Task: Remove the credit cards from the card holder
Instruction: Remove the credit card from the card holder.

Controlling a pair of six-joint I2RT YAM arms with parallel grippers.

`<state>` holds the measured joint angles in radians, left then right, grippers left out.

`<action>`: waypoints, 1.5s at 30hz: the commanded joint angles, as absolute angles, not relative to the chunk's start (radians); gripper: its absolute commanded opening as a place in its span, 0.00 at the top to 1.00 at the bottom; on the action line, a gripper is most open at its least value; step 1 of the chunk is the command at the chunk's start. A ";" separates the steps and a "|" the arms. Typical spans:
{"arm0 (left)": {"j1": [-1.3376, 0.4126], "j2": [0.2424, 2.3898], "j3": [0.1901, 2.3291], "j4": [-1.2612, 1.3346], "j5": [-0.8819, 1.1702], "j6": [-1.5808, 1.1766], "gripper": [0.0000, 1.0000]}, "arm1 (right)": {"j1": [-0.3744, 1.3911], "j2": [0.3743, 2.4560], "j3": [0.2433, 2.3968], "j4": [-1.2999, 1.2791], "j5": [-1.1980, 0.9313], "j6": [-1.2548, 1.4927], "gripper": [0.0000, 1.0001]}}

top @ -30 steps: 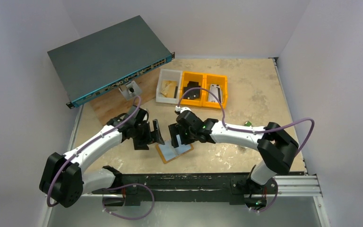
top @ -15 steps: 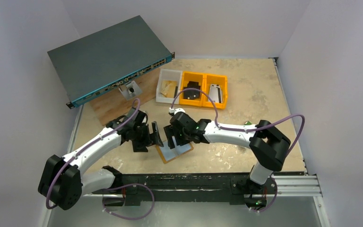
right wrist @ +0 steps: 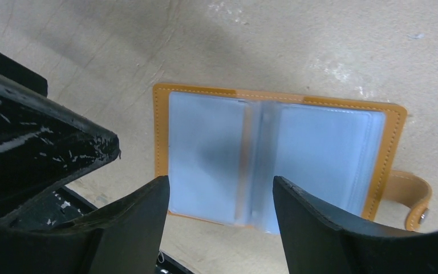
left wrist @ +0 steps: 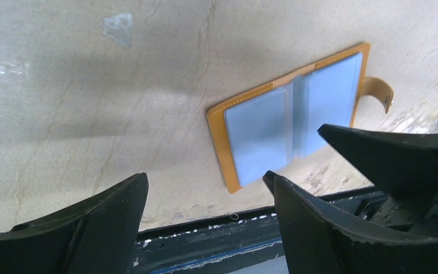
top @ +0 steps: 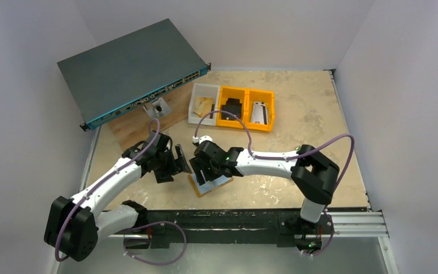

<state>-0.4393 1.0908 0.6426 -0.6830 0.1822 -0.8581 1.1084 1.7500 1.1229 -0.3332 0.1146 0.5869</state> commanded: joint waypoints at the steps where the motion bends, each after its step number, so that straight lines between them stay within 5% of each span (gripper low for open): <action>1: -0.405 1.057 0.644 -0.709 0.129 -0.890 0.20 | 1.134 1.784 1.188 -0.360 0.157 0.570 0.37; 7: -0.365 1.049 0.644 -0.739 0.107 -0.894 0.20 | 1.147 1.840 1.224 -0.401 0.178 0.568 0.45; 18: -0.360 1.058 0.646 -0.740 0.105 -0.887 0.20 | 1.154 1.930 1.253 -0.461 0.157 0.583 0.47; 31: -0.360 1.162 0.631 -0.636 0.279 -0.814 0.22 | 1.057 1.888 1.136 -0.313 -0.034 0.673 0.82; 34: -0.362 1.180 0.628 -0.606 0.326 -0.802 0.29 | 1.003 1.862 1.087 -0.241 -0.132 0.693 0.85; 45: -0.418 1.225 0.635 -0.522 0.388 -0.817 0.82 | 0.882 1.832 0.937 0.032 -0.374 0.843 0.90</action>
<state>-0.3885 1.1969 0.6289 -0.5877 0.3470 -0.8185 0.8993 1.8362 0.9863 -0.0711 -0.3038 0.7803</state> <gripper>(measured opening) 0.250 0.109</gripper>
